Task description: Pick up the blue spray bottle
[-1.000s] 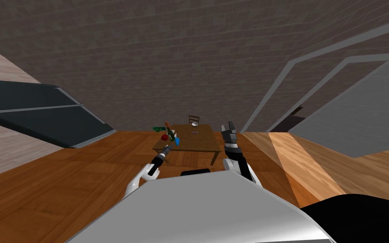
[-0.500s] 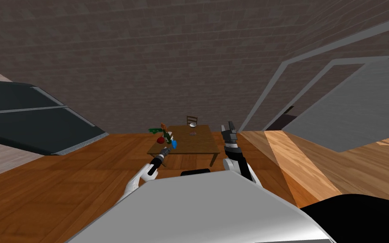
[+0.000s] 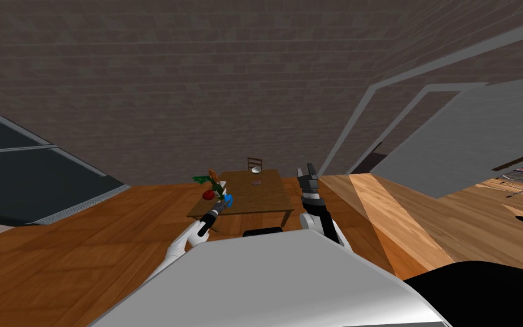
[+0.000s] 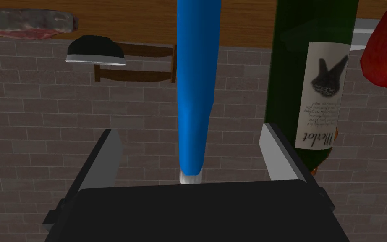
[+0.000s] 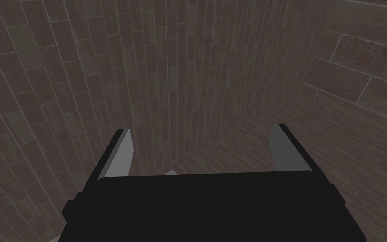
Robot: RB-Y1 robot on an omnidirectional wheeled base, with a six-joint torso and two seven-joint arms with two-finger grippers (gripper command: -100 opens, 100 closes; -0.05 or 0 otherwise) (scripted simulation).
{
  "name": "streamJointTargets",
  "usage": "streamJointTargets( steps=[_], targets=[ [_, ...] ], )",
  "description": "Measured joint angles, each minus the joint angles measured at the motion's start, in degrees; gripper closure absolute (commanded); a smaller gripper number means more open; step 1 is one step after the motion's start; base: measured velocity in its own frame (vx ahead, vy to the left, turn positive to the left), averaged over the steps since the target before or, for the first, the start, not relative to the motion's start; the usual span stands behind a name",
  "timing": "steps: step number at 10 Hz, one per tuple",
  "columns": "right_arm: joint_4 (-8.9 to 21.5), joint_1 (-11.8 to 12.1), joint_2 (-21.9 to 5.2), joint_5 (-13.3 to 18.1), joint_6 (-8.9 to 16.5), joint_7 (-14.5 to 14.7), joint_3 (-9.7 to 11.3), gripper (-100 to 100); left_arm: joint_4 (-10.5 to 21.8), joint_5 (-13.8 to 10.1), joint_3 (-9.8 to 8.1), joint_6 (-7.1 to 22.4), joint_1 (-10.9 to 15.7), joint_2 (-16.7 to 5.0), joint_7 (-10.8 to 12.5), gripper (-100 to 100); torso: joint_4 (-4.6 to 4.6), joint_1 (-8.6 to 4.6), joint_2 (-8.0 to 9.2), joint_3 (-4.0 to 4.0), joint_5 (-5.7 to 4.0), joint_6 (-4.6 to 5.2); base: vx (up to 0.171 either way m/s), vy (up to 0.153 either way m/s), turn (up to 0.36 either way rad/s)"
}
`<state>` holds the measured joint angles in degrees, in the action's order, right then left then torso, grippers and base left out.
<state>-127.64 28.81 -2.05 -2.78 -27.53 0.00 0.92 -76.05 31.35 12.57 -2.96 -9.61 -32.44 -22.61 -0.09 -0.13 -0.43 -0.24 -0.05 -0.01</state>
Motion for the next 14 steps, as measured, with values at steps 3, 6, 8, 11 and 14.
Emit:
streamJointTargets(
  steps=[3, 6, 8, 11, 14],
  targets=[
    [0.0, 0.0, 0.0, 0.0, 0.0, 0.0, 0.0, 0, 0.8, 0.4, 0.43, 0.8, 0.2, -0.7, -0.6, -100, 0.08, 0.08, 0.39, 0.22, 0.02, -0.03, 0.010, -0.025, -0.064],
    [0.0, 0.0, 0.0, 0.0, 0.0, 0.0, 0.0, 0, 5.1, 0.9, -2.53, -2.7, 1.6, -1.6, -1.1, -100, 0.10, -0.01, 0.52, 0.30, -0.01, -0.05, -0.009, -0.031, -0.021],
    [0.0, 0.0, 0.0, 0.0, 0.0, 0.0, 0.0, 0, 6.8, 1.2, -3.70, -3.7, 2.5, -2.2, -1.2, -100, 0.11, -0.04, 0.47, 0.27, -0.01, 0.02, -0.005, -0.047, -0.143],
    [0.0, 0.0, 0.0, 0.0, 0.0, 0.0, 0.0, 0, 10.7, 1.8, -5.90, -6.8, 2.8, -2.0, -1.9, -100, 0.10, 0.06, 0.52, 0.29, 0.01, -0.05, -0.006, -0.012, 0.008],
    [0.0, 0.0, 0.0, 0.0, 0.0, 0.0, 0.0, 0, 16.1, 2.5, -9.06, -10.4, 4.9, -2.1, -2.8, -100, 0.10, -0.08, 0.52, 0.29, -0.02, -0.04, -0.008, -0.044, -0.090]
  ],
)
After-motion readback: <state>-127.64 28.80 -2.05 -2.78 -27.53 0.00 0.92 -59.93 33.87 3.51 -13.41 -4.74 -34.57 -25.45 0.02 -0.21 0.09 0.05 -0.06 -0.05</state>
